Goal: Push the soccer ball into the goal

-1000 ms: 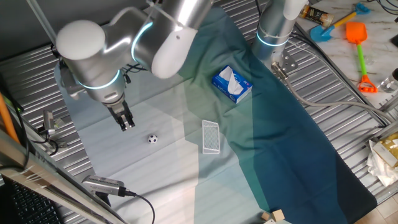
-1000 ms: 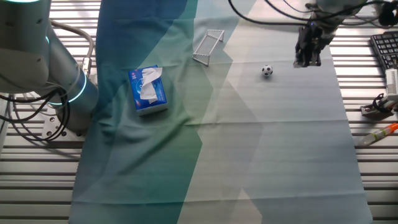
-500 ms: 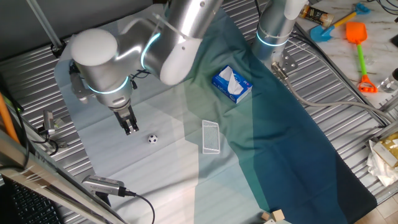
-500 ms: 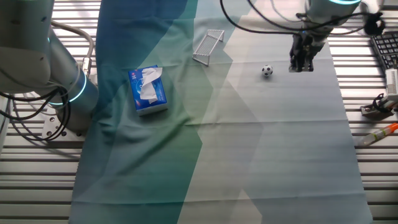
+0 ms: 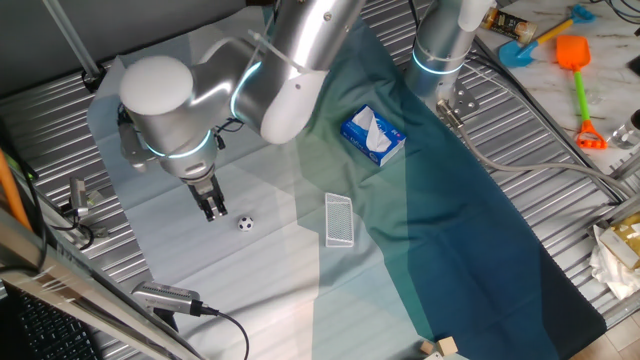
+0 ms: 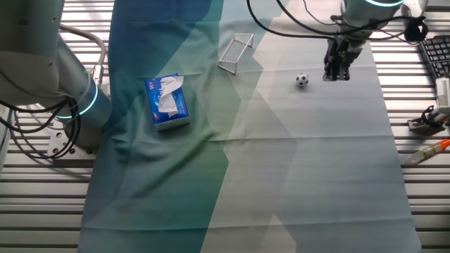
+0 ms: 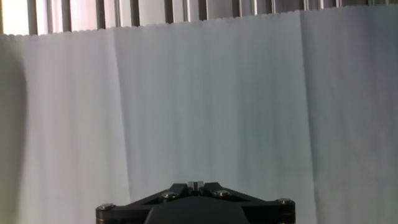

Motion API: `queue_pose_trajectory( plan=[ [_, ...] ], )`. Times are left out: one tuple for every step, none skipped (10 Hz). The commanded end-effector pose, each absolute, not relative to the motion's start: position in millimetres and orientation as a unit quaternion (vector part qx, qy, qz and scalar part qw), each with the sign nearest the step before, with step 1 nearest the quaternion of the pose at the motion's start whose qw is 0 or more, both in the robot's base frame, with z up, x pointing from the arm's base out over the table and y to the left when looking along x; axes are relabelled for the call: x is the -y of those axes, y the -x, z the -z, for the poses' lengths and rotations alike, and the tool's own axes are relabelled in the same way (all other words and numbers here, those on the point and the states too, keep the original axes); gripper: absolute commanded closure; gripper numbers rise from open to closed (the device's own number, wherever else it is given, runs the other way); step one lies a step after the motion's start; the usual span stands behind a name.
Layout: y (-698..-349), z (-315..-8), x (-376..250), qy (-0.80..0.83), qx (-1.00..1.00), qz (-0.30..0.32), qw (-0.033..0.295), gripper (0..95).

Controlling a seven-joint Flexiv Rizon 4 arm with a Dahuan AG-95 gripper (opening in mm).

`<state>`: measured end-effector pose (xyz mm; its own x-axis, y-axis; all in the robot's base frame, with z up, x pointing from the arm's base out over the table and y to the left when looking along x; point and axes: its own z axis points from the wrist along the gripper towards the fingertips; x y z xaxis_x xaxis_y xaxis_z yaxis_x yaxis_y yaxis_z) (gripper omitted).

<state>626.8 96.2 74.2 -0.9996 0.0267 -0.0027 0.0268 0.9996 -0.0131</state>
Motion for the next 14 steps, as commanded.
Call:
queue_pose_trajectory(
  plan=[
    [-624.1, -75.5, -96.3, -0.007, -1.0, 0.013, 0.0, 95.0],
    [-623.6, -75.2, -96.2, -0.003, -1.0, 0.014, 0.002, 95.0],
    [-623.5, -75.2, -96.1, -0.001, -1.0, 0.016, -0.001, 95.0],
    [-623.5, -75.2, -96.1, 0.001, -1.0, 0.017, -0.002, 95.0],
    [-623.5, -75.2, -96.1, 0.003, -1.0, 0.017, -0.001, 95.0],
    [-623.6, -75.2, -96.2, 0.002, -1.0, 0.019, 0.001, 95.0],
    [-623.8, -75.3, -96.2, 0.002, -1.0, 0.018, 0.0, 95.0],
    [-623.8, -75.3, -96.2, 0.002, -1.0, 0.018, -0.001, 95.0],
    [-623.8, -75.3, -96.2, 0.0, -1.0, 0.018, -0.002, 95.0],
    [-623.8, -75.3, -96.2, -0.001, -1.0, 0.017, -0.001, 95.0],
    [-623.8, -75.3, -96.2, -0.004, -1.0, 0.018, -0.001, 95.0],
    [-623.8, -75.3, -96.2, -0.004, -1.0, 0.018, -0.001, 95.0],
    [-623.8, -75.3, -96.2, -0.003, -1.0, 0.019, 0.001, 95.0],
    [-623.8, -75.3, -96.2, -0.003, -1.0, 0.019, -0.002, 95.0]
  ],
)
